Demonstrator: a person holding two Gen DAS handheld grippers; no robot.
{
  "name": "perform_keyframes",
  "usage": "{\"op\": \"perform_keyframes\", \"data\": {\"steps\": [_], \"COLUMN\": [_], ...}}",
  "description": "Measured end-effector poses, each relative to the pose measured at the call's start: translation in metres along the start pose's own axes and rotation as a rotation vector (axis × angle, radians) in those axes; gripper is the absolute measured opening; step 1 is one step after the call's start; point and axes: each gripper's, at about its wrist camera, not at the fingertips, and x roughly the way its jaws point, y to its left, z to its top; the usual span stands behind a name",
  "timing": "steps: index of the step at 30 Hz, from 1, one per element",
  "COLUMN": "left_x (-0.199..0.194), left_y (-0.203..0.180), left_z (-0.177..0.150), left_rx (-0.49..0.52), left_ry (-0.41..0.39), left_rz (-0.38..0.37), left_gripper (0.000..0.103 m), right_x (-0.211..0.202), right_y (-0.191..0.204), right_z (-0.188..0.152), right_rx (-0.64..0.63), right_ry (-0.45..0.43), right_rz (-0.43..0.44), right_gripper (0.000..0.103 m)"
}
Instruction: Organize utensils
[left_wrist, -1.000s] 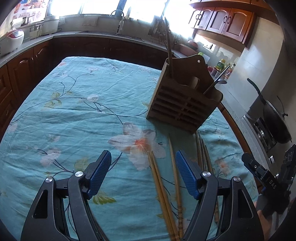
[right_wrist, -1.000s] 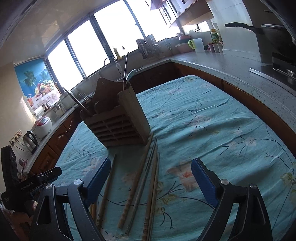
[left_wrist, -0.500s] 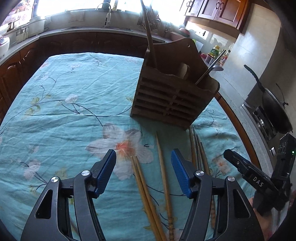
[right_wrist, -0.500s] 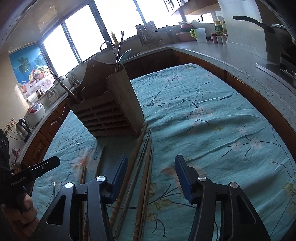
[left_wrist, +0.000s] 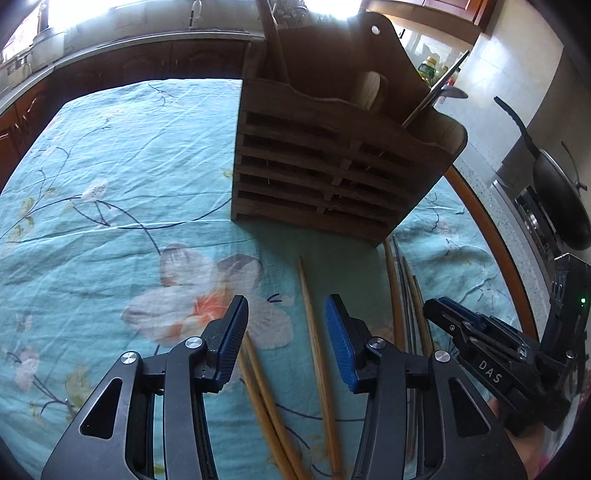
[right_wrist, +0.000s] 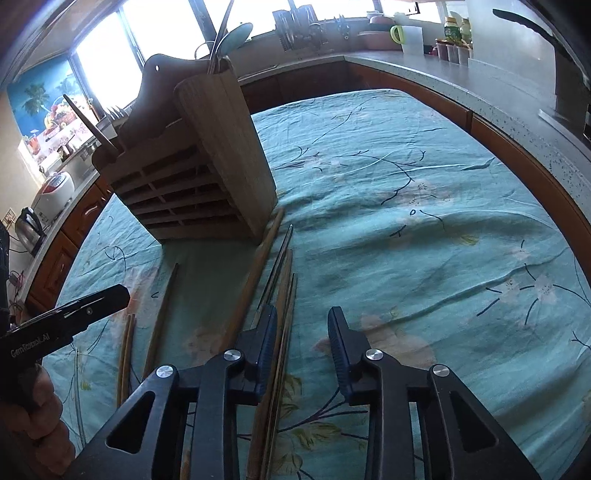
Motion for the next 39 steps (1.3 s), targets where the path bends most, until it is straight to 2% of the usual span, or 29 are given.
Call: {"op": "perform_keyframes", "data": {"steps": [1,6,9,12,16,17,19,22,29,39], "left_x": [0.003,0.019,0.032,0.034,0.038,0.039,0.039,0.037,0.002,-0.082], "left_y": [-0.001,-0.006,-0.011,-0.020,-0.026,-0.026,-0.026,-0.023,-0.015,0.001], "left_z": [0.001,0.005,0.004,0.004,0.005,0.006,0.007,0.006,0.000,-0.008], "left_rx": [0.004,0.019,0.032,0.068,0.095,0.096,0.096,0.088,0.058,0.030], "left_ry": [0.006,0.034,0.064,0.046,0.042,0.042,0.042,0.048,-0.003,-0.142], "left_rz": [0.002,0.002,0.010,0.044,0.060,0.059,0.056,0.037,-0.037,-0.113], "left_gripper": [0.041,0.034,0.024,0.020,0.007,0.007,0.007,0.006,0.006,0.005], "right_x": [0.002,0.009,0.014,0.020,0.025,0.025,0.024,0.022,-0.010,-0.076], "right_y": [0.001,0.004,0.008,0.014,0.022,0.022,0.020,0.012,0.002,0.005], "right_z": [0.000,0.004,0.007,0.010,0.010,0.010,0.011,0.013,0.014,0.015], "right_rx": [-0.006,-0.023,-0.048,-0.087,-0.141,-0.143,-0.131,-0.081,-0.003,0.022], "right_ry": [0.007,0.006,0.005,-0.001,-0.008,-0.008,-0.007,0.000,-0.052,-0.166], "right_rz": [-0.007,-0.019,-0.035,-0.055,-0.095,-0.093,-0.082,-0.041,0.038,0.115], "right_gripper": [0.022,0.018,0.018,0.018,0.017,0.016,0.007,0.005,0.004,0.004]}}
